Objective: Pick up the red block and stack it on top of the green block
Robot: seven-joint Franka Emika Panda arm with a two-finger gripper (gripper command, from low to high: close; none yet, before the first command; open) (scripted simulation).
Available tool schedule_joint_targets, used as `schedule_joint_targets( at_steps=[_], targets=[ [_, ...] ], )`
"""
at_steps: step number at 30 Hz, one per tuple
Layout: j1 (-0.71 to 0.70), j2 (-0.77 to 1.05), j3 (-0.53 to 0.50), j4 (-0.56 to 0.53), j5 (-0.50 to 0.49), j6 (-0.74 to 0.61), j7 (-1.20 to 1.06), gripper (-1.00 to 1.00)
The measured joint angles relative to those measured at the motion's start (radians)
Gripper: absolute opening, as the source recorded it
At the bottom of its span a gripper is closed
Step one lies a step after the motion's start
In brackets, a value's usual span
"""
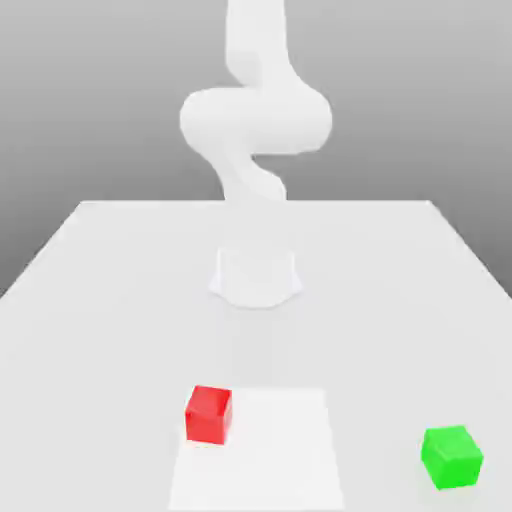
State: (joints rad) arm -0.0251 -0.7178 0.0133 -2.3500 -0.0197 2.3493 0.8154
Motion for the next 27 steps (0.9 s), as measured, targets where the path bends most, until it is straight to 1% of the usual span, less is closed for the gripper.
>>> schedule_joint_targets(
  at_steps=[7, 12, 16, 19, 25, 26, 27],
  targets=[
    [-0.066, 0.272, 0.011, -0.156, -0.059, 0.16, 0.047, 0.0],
    [-0.096, 0.455, -0.006, -0.264, -0.076, 0.268, 0.061, 0.0],
    [-0.106, 0.599, -0.028, -0.35, -0.053, 0.357, 0.047, 0.0],
    [-0.112, 0.705, -0.036, -0.409, 0.002, 0.425, 0.009, 0.0],
    [-0.12, 0.918, -0.024, -0.399, 0.036, 0.602, -0.015, 0.0],
    [-0.121, 0.951, -0.023, -0.395, 0.037, 0.629, -0.016, -1.0],
    [-0.121, 0.951, -0.023, -0.395, 0.037, 0.629, -0.016, -1.0]
  ],
)
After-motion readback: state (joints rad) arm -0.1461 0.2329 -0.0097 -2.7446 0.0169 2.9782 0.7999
